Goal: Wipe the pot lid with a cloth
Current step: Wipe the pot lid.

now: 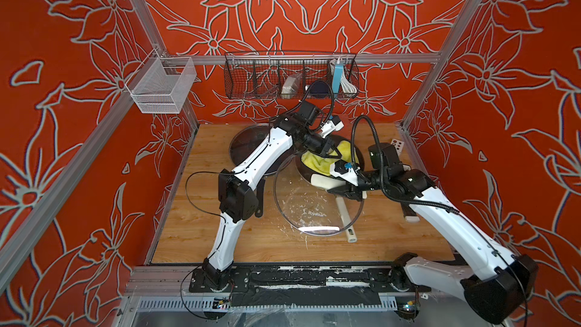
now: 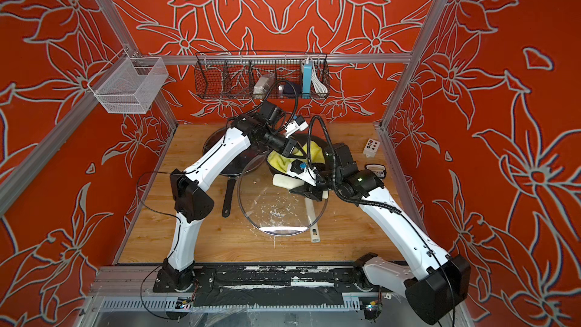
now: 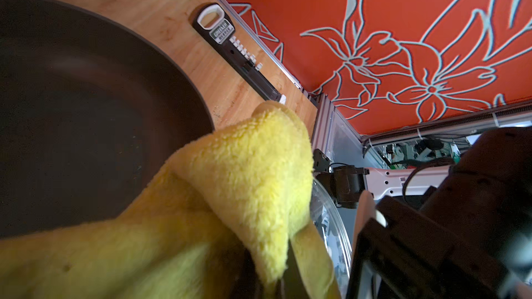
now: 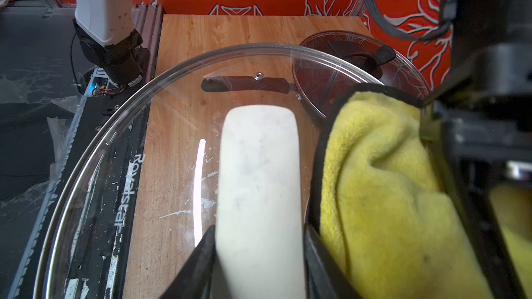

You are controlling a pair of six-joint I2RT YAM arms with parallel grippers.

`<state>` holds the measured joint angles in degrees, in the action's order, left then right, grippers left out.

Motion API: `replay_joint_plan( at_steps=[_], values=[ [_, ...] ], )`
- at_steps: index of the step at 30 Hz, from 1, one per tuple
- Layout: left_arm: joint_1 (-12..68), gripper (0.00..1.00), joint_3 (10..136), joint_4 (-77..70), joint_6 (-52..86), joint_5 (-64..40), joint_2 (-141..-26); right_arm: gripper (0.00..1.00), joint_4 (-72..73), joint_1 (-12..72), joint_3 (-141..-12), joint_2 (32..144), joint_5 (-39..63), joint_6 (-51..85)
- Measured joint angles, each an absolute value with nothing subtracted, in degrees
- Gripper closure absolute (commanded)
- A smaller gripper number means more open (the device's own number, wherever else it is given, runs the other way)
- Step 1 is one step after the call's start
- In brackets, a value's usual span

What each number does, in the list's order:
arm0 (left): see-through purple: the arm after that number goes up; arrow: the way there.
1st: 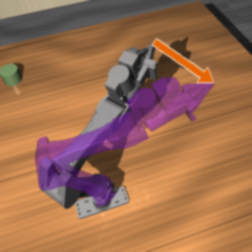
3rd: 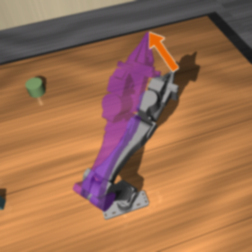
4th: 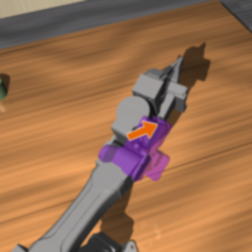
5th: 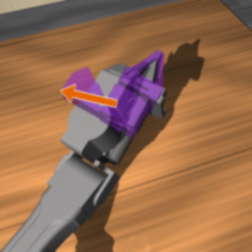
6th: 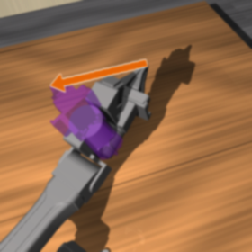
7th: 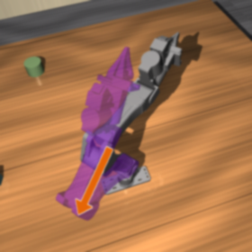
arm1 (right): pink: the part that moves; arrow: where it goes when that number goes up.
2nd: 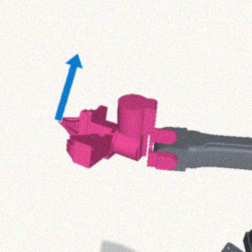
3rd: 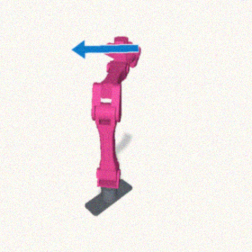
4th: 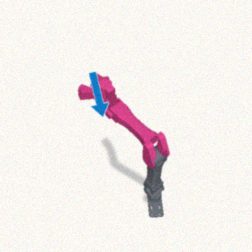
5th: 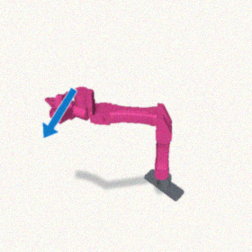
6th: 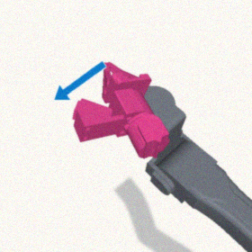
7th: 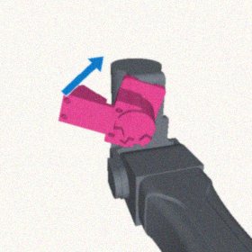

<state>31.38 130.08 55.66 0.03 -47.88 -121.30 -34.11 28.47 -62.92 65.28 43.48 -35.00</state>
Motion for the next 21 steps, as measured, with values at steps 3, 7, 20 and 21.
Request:
replay_joint_plan(
  at_steps=[3,7,20,21],
  values=[
    [28.82,1.00,125.73,55.27,0.05,-46.02,-116.84,1.00,-34.09,28.12,-62.92,65.25,42.52,-34.89],
    [25.36,1.00,119.24,54.70,0.12,-43.22,-110.91,1.00,-33.56,27.59,-62.81,65.08,40.99,-33.76],
    [23.75,1.00,98.13,50.94,4.29,-35.62,-97.06,1.00,-29.56,27.07,-61.19,64.62,33.30,-26.87],
    [23.73,1.00,95.70,50.15,5.06,-35.40,-95.48,1.00,-29.45,26.96,-60.97,64.62,32.71,-26.39]
  ],
)
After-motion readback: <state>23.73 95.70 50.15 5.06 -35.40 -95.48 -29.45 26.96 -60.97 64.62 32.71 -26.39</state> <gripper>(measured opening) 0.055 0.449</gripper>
